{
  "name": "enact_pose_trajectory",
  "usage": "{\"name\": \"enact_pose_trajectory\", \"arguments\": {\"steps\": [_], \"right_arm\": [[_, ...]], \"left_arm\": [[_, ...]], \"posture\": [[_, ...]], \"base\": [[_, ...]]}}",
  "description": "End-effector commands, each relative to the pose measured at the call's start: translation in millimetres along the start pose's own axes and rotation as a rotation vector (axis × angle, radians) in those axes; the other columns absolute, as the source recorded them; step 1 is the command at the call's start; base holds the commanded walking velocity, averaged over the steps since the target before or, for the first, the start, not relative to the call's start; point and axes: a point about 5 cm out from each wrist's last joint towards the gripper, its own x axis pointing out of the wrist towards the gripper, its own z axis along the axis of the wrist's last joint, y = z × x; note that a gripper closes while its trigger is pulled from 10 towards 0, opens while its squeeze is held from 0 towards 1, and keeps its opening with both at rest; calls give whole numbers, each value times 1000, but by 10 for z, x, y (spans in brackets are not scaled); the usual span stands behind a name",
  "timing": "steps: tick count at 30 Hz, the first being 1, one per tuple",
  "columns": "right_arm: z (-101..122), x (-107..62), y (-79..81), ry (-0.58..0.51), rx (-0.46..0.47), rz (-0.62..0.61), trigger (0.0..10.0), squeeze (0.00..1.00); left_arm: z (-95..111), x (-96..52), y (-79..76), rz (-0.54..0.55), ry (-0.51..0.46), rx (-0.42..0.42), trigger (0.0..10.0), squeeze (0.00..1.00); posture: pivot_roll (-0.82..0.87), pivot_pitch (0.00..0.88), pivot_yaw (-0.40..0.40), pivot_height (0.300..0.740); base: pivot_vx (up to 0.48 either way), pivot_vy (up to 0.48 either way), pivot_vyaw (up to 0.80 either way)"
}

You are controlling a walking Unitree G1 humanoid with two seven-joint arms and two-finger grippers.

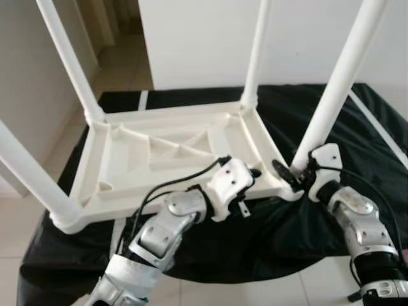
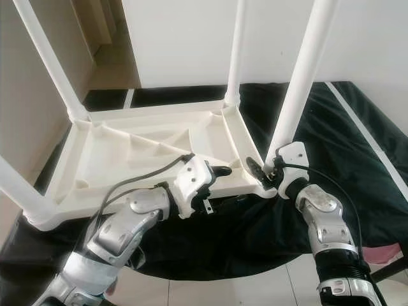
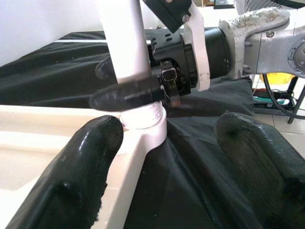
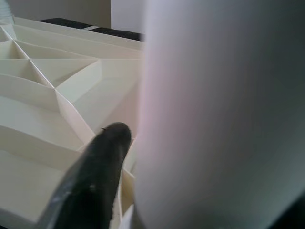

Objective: Building children table

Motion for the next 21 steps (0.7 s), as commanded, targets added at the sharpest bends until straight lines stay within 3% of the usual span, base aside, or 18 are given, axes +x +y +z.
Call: {"name": "enact_pose_trajectory", "arguments": {"steps": [1, 7, 8, 10, 11, 18, 21], "right_arm": [[-61, 23, 81, 23, 3, 49, 0, 0], [-109, 19, 81, 32, 16, 44, 0, 0], [-120, 19, 80, 35, 23, 41, 4902, 0], [-132, 19, 82, 40, 33, 35, 4902, 0], [-140, 22, 88, 43, 43, 29, 10000, 0], [-172, 40, 117, 66, 55, -96, 10000, 0], [-177, 55, 186, 73, 112, -160, 10000, 0]], "left_arm": [[12, 4, -49, -48, -2, 9, 10000, 0], [5, 0, -40, -46, 0, 10, 10000, 0], [3, 1, -39, -46, 1, 13, 10000, 0], [3, 2, -40, -46, 1, 12, 10000, 0], [4, 4, -39, -47, 1, 14, 10000, 0], [2, 6, -37, -46, 0, 16, 10000, 0], [3, 5, -40, -46, -1, 15, 10000, 0]], "posture": [[-76, 16, 13, 740], [-79, 16, 17, 740], [-79, 16, 17, 740], [-81, 15, 18, 740], [-83, 15, 18, 740], [-83, 12, 14, 740], [-83, 13, 14, 740]], "base": [[0, 0, 0], [0, 0, 0], [0, 0, 0], [0, 0, 0], [0, 0, 0], [0, 0, 0], [0, 0, 0]]}}
